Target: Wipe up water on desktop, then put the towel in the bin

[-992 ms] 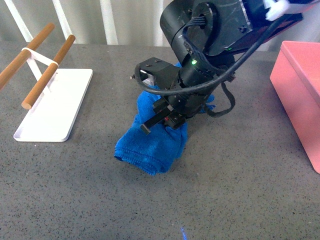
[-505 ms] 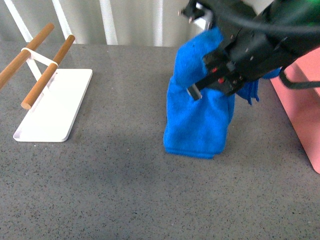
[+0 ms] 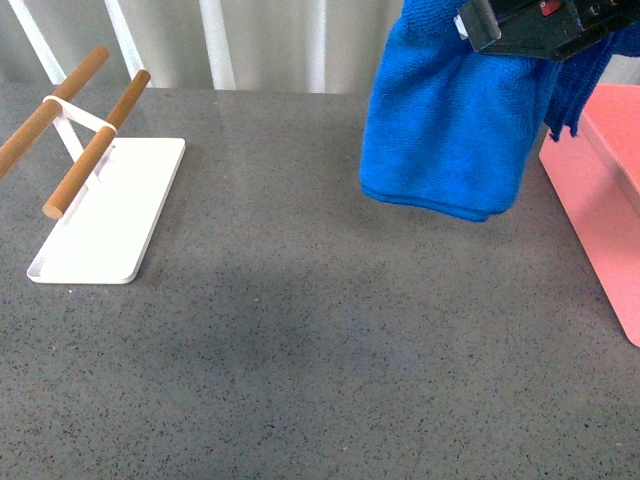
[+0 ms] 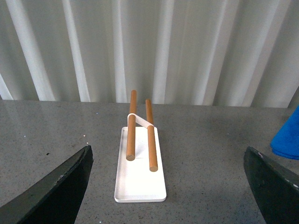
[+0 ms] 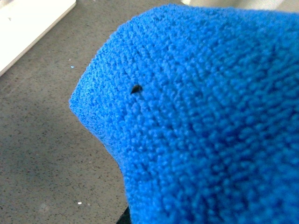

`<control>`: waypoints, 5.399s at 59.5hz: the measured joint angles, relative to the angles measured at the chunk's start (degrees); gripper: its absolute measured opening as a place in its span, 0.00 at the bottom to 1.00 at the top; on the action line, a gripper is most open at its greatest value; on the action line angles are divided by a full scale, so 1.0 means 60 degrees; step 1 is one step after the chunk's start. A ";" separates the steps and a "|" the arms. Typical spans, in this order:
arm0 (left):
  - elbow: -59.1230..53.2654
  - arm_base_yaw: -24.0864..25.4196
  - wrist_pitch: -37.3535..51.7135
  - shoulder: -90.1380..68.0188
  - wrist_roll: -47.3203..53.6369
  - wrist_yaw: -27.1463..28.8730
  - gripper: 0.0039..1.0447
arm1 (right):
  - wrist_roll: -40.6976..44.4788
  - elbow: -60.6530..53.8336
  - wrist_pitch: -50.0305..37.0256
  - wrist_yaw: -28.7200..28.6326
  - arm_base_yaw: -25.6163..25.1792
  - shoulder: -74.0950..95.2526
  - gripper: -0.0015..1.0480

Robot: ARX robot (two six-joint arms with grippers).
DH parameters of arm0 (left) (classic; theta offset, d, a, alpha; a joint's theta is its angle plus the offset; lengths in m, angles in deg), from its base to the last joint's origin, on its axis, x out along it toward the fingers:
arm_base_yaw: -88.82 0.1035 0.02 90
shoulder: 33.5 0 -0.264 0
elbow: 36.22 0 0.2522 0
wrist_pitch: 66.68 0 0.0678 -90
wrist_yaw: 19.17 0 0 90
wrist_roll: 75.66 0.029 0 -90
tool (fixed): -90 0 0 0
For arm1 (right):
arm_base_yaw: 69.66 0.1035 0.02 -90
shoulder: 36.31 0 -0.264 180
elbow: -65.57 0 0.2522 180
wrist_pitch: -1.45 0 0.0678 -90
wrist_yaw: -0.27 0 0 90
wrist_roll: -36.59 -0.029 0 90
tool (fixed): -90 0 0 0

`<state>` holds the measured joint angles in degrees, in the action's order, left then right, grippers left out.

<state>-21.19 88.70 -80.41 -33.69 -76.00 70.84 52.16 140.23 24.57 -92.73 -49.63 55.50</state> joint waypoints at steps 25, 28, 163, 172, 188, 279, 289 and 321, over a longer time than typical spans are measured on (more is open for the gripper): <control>0.0000 0.0000 0.0000 0.0000 0.0000 0.0000 0.94 | 0.0448 0.2040 0.1060 0.2142 -0.1938 -0.0073 0.04; 0.0000 0.0000 0.0000 0.0000 0.0000 0.0000 0.94 | 0.0543 0.2291 0.1264 0.2557 -0.2313 -0.0073 0.04; 0.0000 0.0000 0.0000 0.0000 0.0000 0.0000 0.94 | -0.1902 0.3945 0.5042 0.2047 -0.5268 0.2503 0.37; 0.0000 0.0000 0.0000 0.0000 0.0000 0.0000 0.94 | -0.1905 0.3945 0.5042 0.2047 -0.5268 0.2503 0.61; 0.0000 0.0000 0.0000 0.0000 0.0000 0.0000 0.94 | -0.1927 0.3945 0.5042 0.2051 -0.5268 0.2503 0.95; 0.0000 0.0000 0.0000 0.0018 0.0011 0.0000 0.94 | -0.2433 -0.8721 -1.0222 0.0412 -0.3402 -0.5074 0.03; 0.0000 0.0000 0.0000 0.0018 0.0011 0.0004 0.94 | -0.2433 -0.9366 -1.0225 0.0430 -0.3366 -0.5901 0.03; 0.0000 0.0000 0.0000 0.0018 0.0011 0.0000 0.94 | -0.2437 -0.9905 -0.7020 0.0455 -0.3359 -0.9734 0.03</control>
<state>-21.19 88.70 -80.41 -33.58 -75.93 70.84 37.54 80.80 -17.55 -90.00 -69.78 -2.90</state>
